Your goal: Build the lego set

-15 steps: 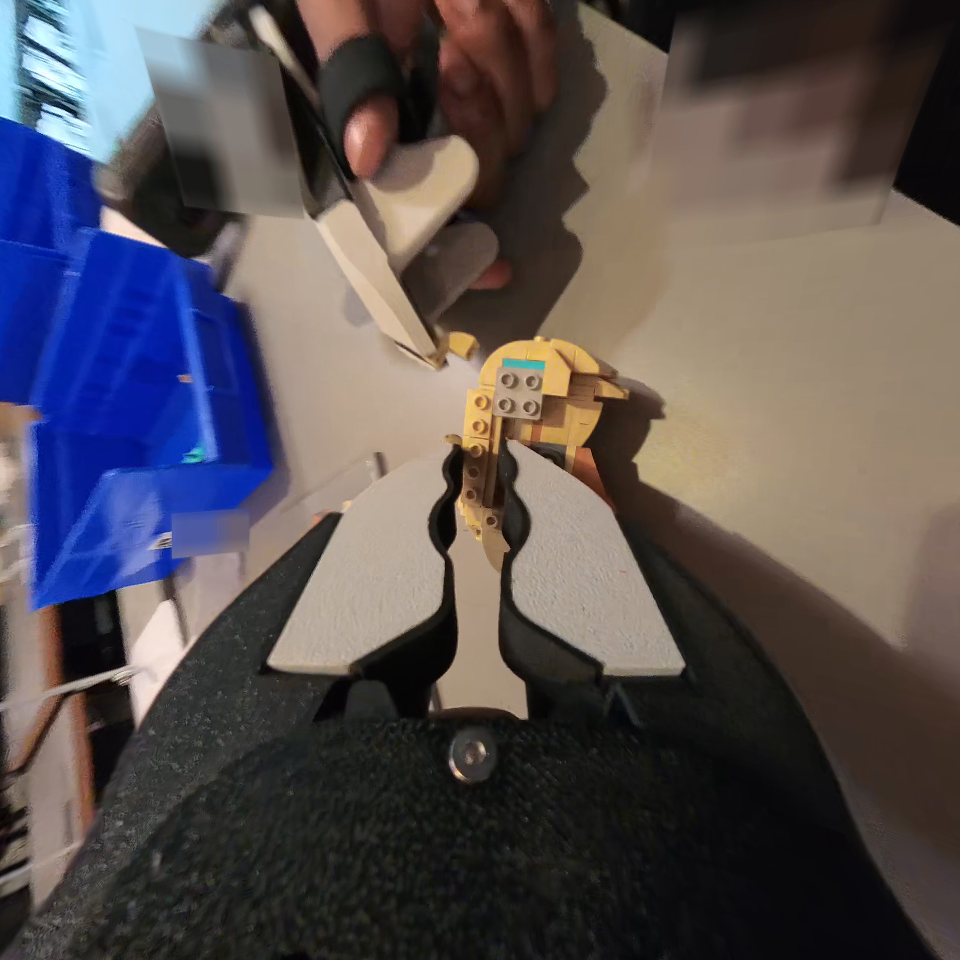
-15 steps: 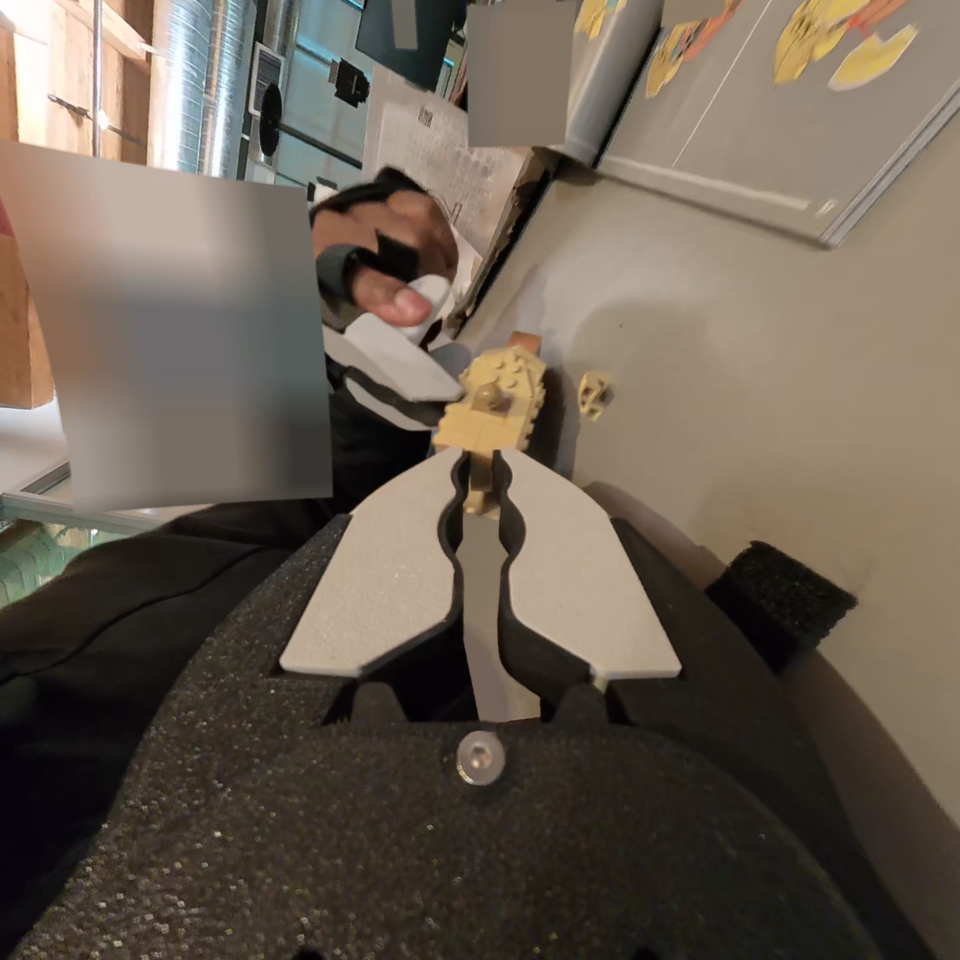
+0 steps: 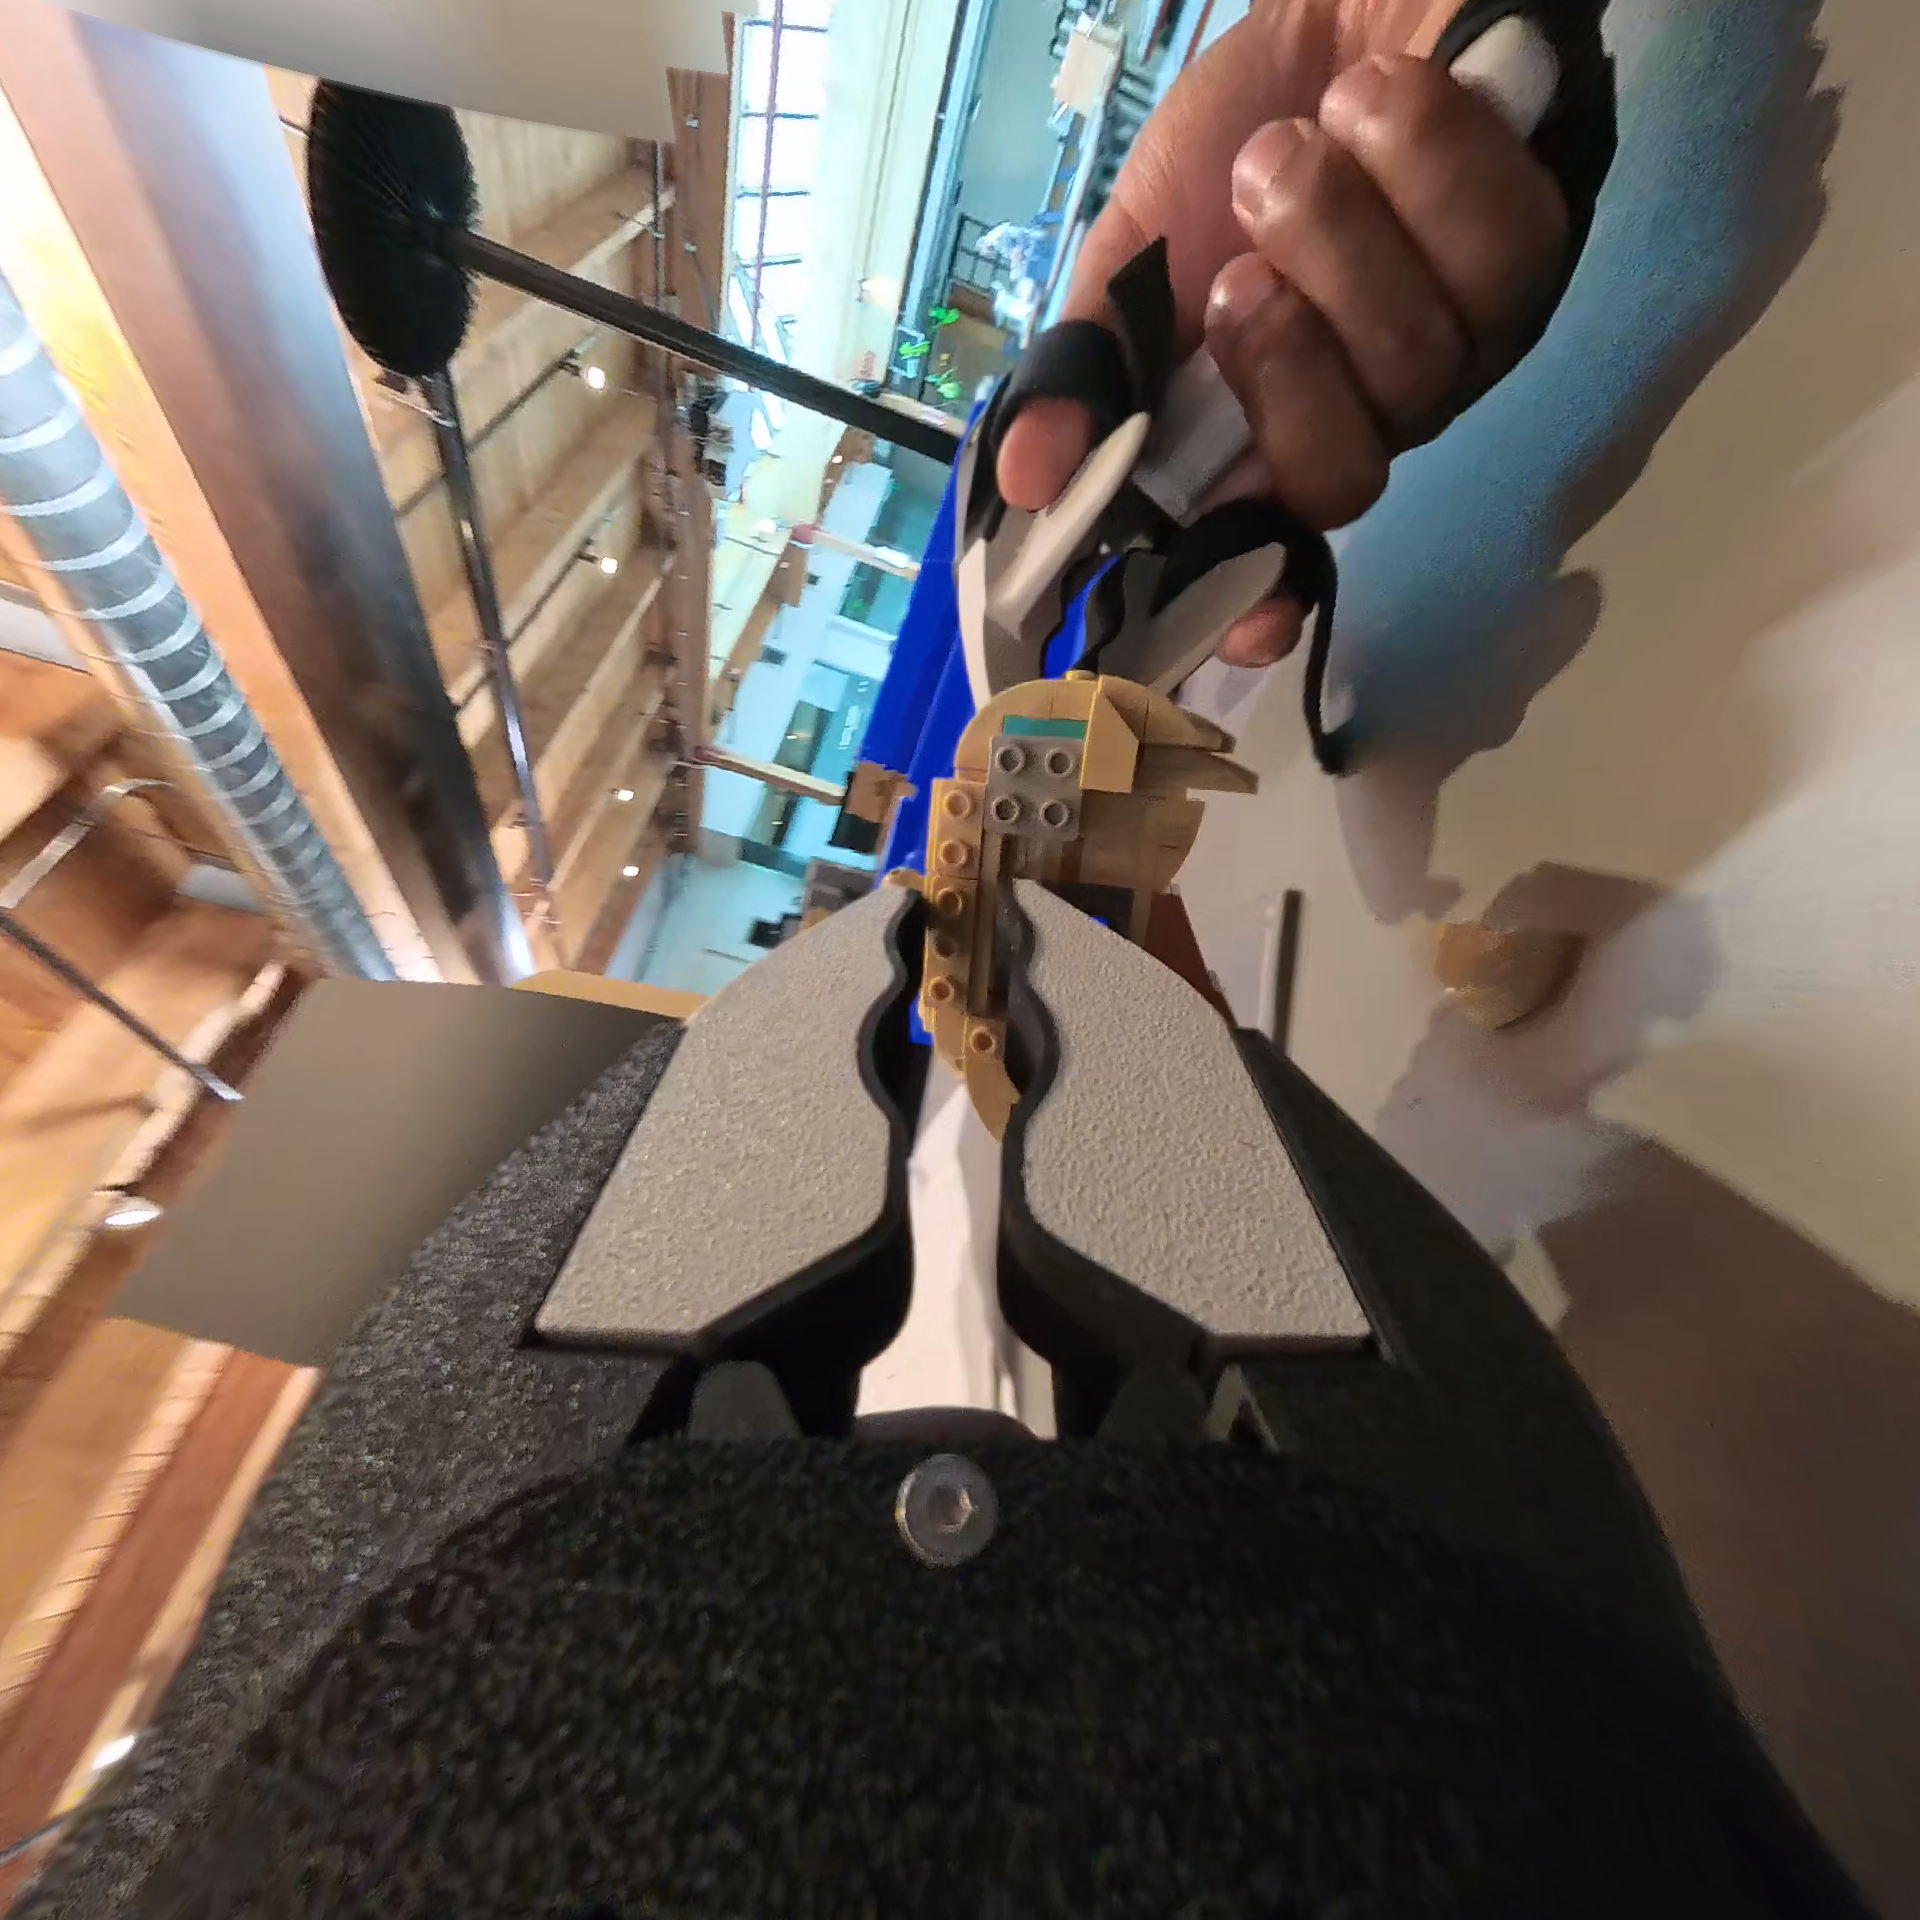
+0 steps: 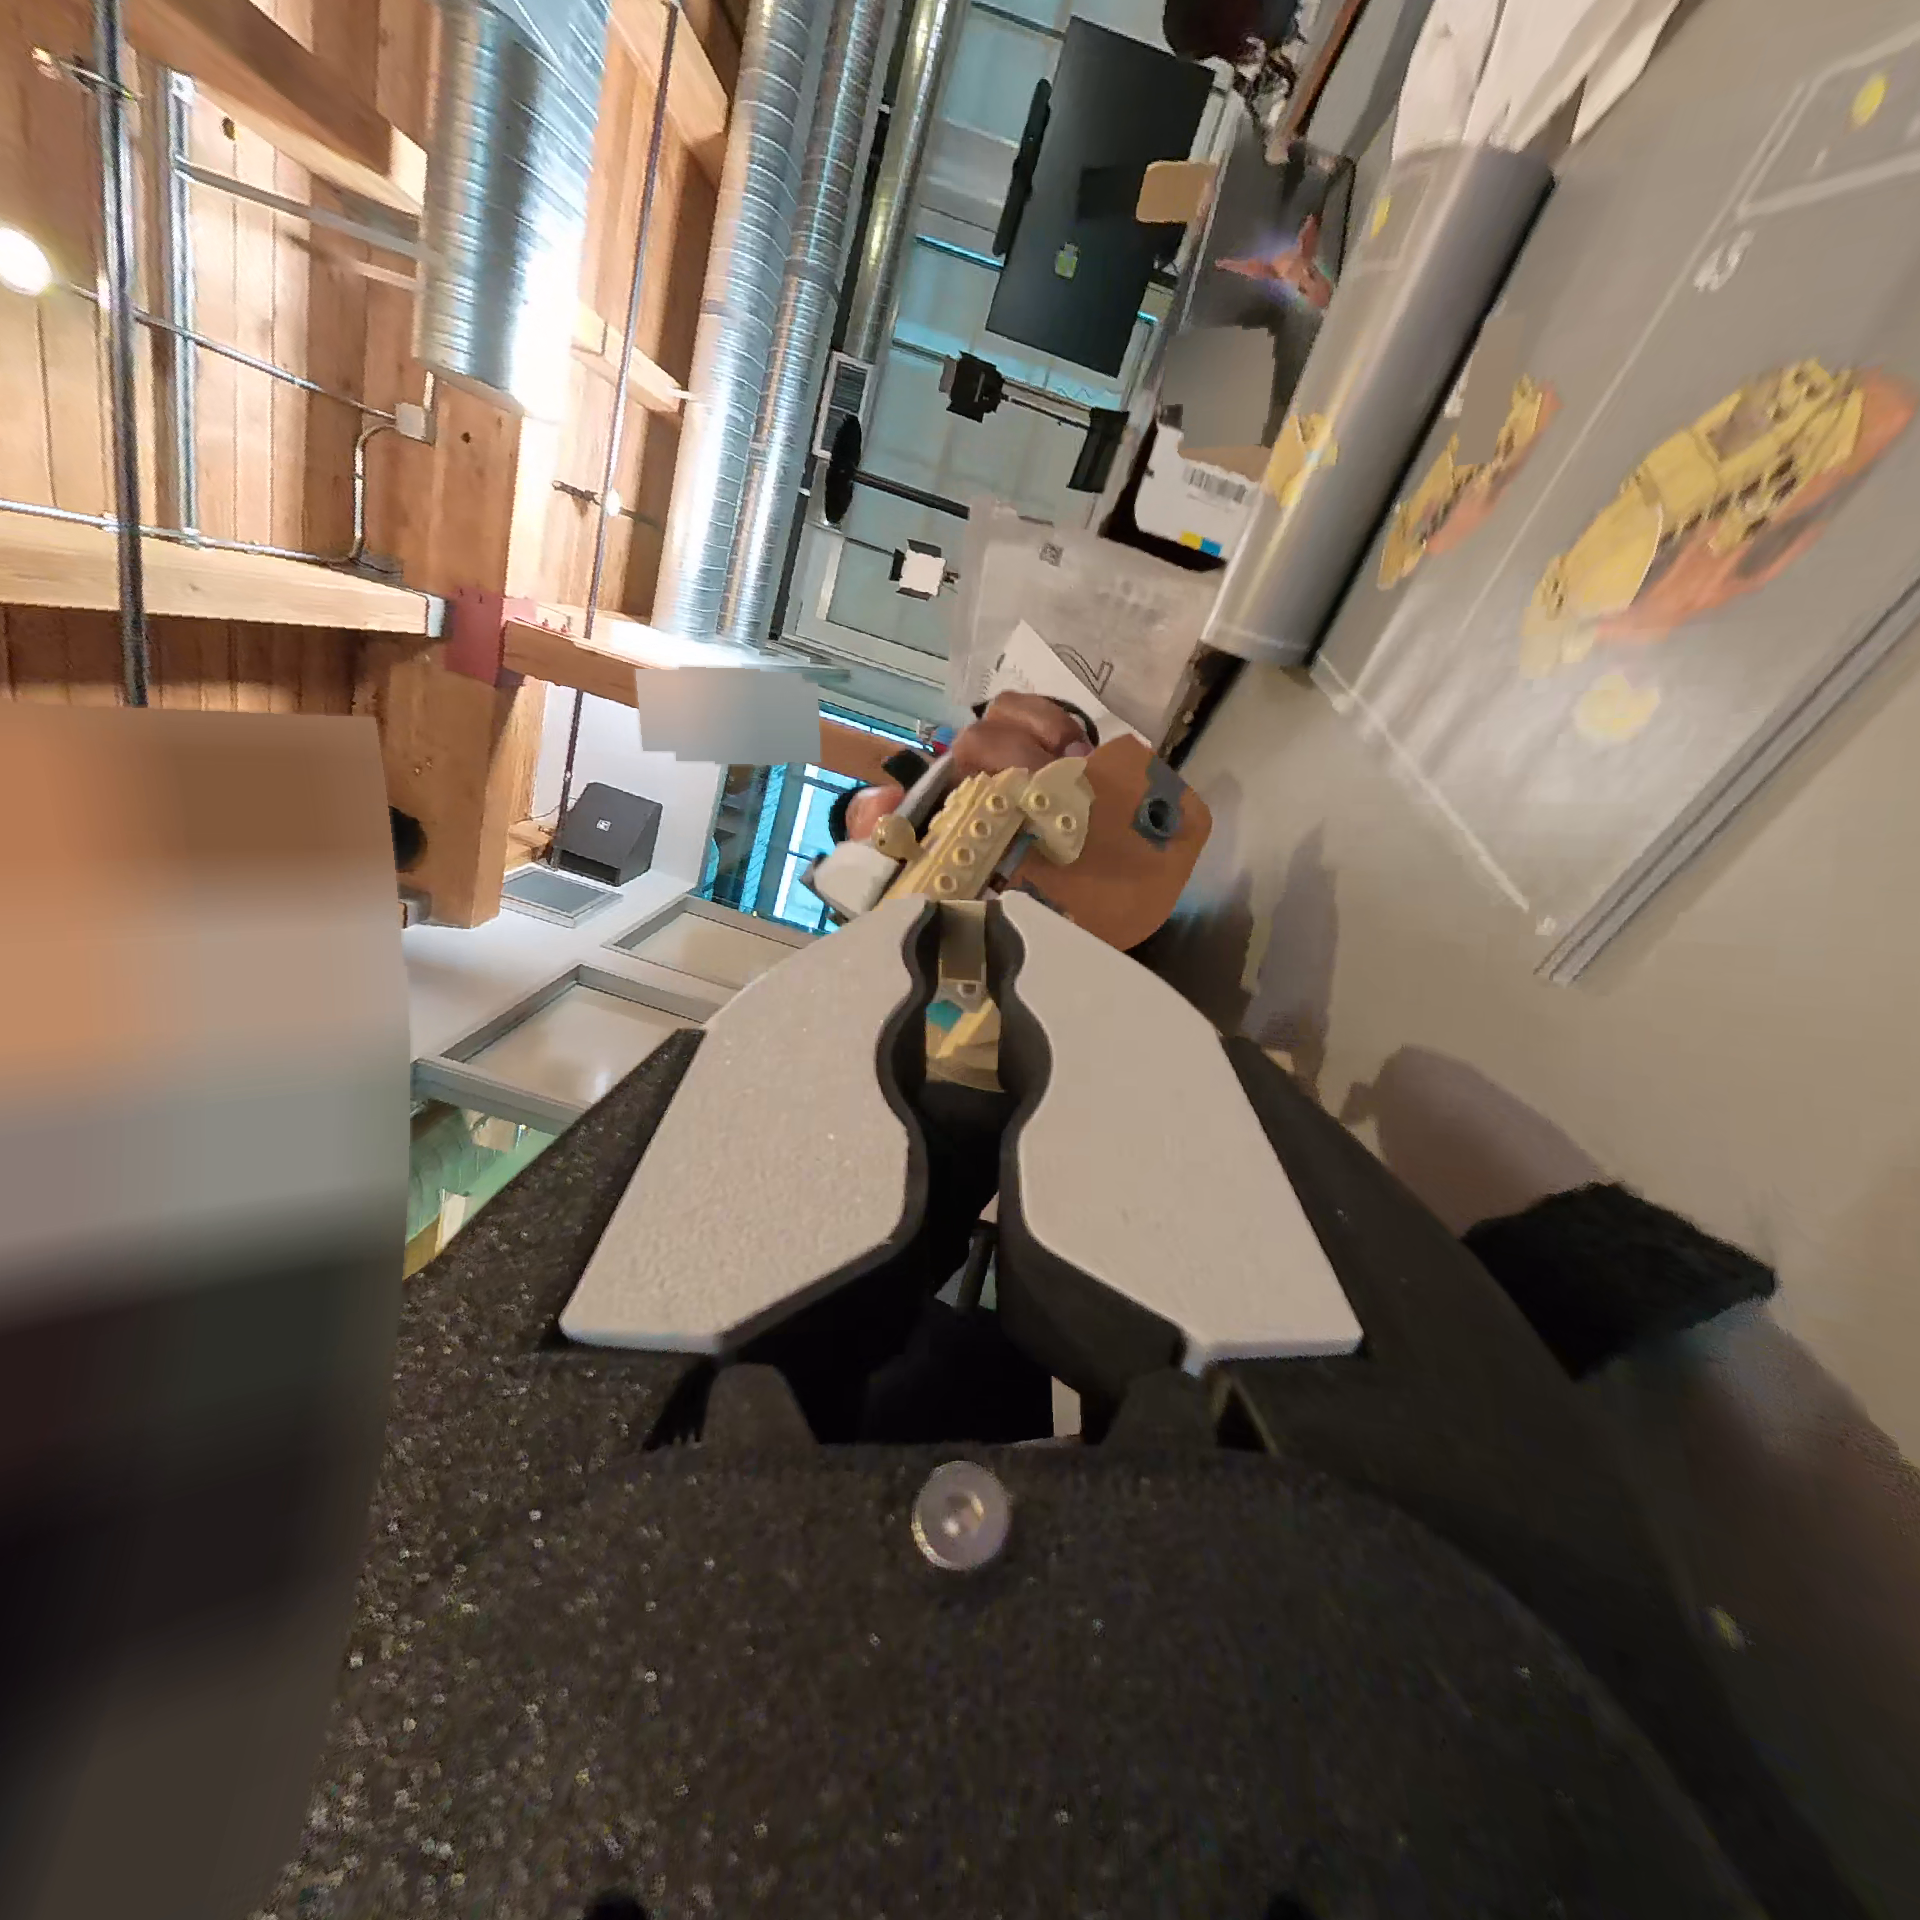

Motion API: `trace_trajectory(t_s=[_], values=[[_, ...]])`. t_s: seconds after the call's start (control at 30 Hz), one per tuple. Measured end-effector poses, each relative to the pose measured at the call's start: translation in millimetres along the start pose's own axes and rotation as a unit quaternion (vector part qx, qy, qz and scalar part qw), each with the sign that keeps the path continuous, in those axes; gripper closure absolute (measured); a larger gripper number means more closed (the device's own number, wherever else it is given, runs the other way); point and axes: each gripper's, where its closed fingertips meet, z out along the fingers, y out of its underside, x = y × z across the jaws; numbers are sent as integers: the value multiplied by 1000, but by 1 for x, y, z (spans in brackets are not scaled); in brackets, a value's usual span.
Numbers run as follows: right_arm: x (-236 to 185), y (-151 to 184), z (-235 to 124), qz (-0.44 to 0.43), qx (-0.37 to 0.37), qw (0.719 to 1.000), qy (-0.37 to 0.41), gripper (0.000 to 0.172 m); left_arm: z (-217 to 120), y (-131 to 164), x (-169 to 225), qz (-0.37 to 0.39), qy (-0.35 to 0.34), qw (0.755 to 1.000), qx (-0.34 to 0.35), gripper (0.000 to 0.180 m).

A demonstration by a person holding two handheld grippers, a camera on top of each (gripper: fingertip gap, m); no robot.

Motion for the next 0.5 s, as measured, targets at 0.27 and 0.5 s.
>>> trace_trajectory(t_s=[0.27,0.5], values=[[10,0,1,20,-44,999,-22,164,1,2,-7,165,-66,984,-25,169],[6,-1,0,29,-57,997,-52,164,4,4,-1,222,-63,973,-3,168]])
